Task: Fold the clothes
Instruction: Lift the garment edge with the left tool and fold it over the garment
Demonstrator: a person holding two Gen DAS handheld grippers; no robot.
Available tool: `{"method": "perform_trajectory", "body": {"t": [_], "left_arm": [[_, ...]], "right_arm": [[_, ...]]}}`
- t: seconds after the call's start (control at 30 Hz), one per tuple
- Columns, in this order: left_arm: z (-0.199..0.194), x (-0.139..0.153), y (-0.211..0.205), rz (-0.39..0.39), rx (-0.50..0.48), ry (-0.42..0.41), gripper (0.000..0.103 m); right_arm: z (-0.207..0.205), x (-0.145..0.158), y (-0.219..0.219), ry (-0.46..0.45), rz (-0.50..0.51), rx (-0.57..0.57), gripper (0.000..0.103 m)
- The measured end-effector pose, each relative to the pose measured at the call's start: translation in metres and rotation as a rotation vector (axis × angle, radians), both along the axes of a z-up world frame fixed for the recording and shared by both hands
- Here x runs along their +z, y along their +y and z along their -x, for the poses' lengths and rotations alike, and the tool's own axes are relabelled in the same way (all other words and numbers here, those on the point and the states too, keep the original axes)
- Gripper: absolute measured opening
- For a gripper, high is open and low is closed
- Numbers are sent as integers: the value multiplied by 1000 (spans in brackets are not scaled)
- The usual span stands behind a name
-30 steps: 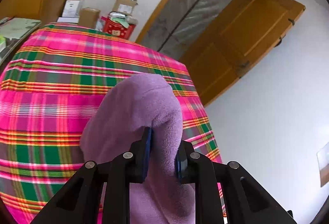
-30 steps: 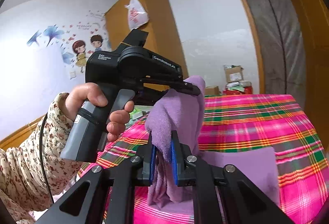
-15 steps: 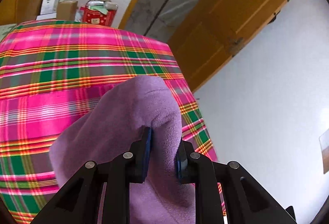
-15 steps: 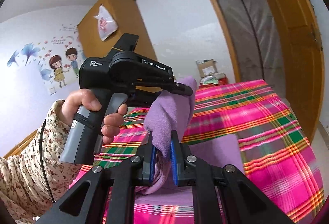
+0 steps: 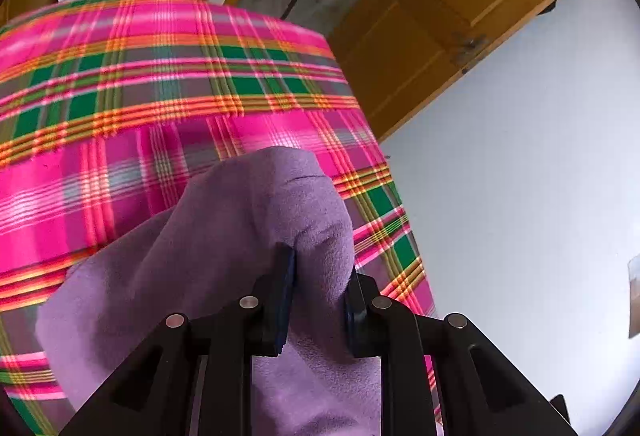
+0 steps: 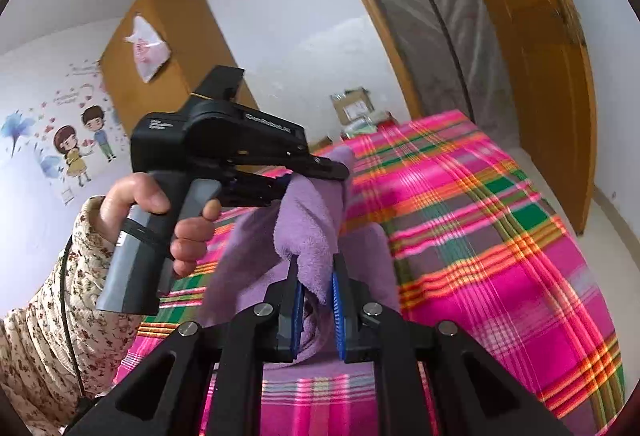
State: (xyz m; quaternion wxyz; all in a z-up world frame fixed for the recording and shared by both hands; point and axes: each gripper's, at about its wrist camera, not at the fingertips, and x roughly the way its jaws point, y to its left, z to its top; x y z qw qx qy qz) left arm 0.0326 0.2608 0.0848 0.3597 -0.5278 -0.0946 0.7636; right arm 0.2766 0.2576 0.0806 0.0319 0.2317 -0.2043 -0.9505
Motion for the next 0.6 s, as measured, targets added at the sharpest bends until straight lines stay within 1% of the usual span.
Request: {"method": "perform_trajectory", "body": {"t": [0.13,0.17,0.2,0.5,0.6], "left_arm": [[3,-13,11,29,-16,-33,23],[4,-14,12,24,-17,-36,27],[5,-14,12,17,-17,-39,28],[6,-13,10,-11,-40,-31,28],[7,-6,3,-62,-37,-19,31]], "right_arm": [[1,-15,7,-30,19,-15,13],[1,-18,10,-37,27,-19,13],[1,-21,12,-43,37,-24,13],[2,-35,22,-83,68,-38,15],[1,-40,27,-103,96,-56,15]]}}
